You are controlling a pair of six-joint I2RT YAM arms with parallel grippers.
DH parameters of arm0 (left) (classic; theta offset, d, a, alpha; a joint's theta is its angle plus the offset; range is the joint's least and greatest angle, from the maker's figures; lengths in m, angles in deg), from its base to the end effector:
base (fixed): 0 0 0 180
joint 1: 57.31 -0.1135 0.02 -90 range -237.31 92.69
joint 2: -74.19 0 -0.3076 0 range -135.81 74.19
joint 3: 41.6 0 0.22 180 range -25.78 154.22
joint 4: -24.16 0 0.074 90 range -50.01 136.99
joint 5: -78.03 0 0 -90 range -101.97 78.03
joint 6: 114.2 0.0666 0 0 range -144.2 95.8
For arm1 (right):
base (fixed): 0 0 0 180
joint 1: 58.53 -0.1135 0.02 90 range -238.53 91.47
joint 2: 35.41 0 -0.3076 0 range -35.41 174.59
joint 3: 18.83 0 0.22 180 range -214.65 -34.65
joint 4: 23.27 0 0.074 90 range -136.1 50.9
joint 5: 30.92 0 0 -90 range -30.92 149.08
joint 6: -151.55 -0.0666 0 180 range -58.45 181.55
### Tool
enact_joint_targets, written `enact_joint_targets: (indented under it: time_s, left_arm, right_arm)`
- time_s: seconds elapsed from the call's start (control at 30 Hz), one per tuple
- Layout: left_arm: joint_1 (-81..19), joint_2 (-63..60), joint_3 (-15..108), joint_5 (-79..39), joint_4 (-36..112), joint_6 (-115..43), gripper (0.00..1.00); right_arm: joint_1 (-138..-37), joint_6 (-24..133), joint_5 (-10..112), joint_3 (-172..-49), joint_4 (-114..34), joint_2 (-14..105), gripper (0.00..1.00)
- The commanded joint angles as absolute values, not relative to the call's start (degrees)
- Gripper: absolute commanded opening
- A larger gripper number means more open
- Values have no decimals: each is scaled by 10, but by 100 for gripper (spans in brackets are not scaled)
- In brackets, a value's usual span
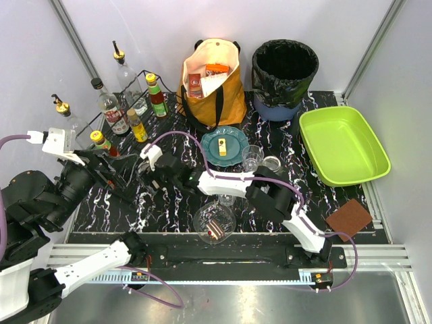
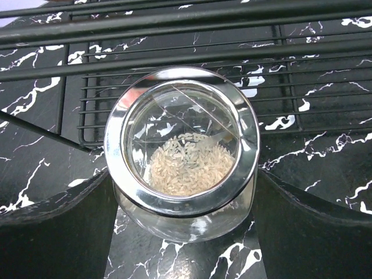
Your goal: Clear the kitchen counter
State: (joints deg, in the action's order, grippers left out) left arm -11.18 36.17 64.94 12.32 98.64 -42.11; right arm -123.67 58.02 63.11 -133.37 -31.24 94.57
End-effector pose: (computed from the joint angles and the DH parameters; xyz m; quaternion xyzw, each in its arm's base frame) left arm 0.0144 0.0246 0.4937 0.0405 0.7387 -0.2145 0.6377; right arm 0.2391 0.5048 0.2348 -0.4112 0.7274 0.2852 0.4696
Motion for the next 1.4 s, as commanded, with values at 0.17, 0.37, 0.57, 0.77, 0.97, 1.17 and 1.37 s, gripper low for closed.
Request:
enact_joint_targets:
  time_s: [0.17,0.37,0.57,0.77,0.97,1.17,1.37]
  left_arm:
    - [-113,348,682,127,998,-415,99]
    - [-112,351,681,131,1002,-418,99]
    - [-113,352,681,130,1002,-420,99]
    - [-112,351,680,131,1003,-420,99]
    - [-112,349,680,131,1001,-420,99]
    - [-113,348,677,131,1002,-420,99]
    - [-112,347,676,132,1002,-420,99]
  right_arm:
    - [-1244,587,655,-1409,-238,988,30]
    - [-1244,593,665,-1427,-230,1004,31]
    - [-1244,596,673,-1437,-222,1021,36]
    - [-1244,593,686,-1437,-204,1029,45]
    - [-1244,587,695,-1421,-157,1038,55]
    - [-1244,567,700,-1421,-128,1056,61]
    - [-1244,565,703,-1421,-123,1068,72]
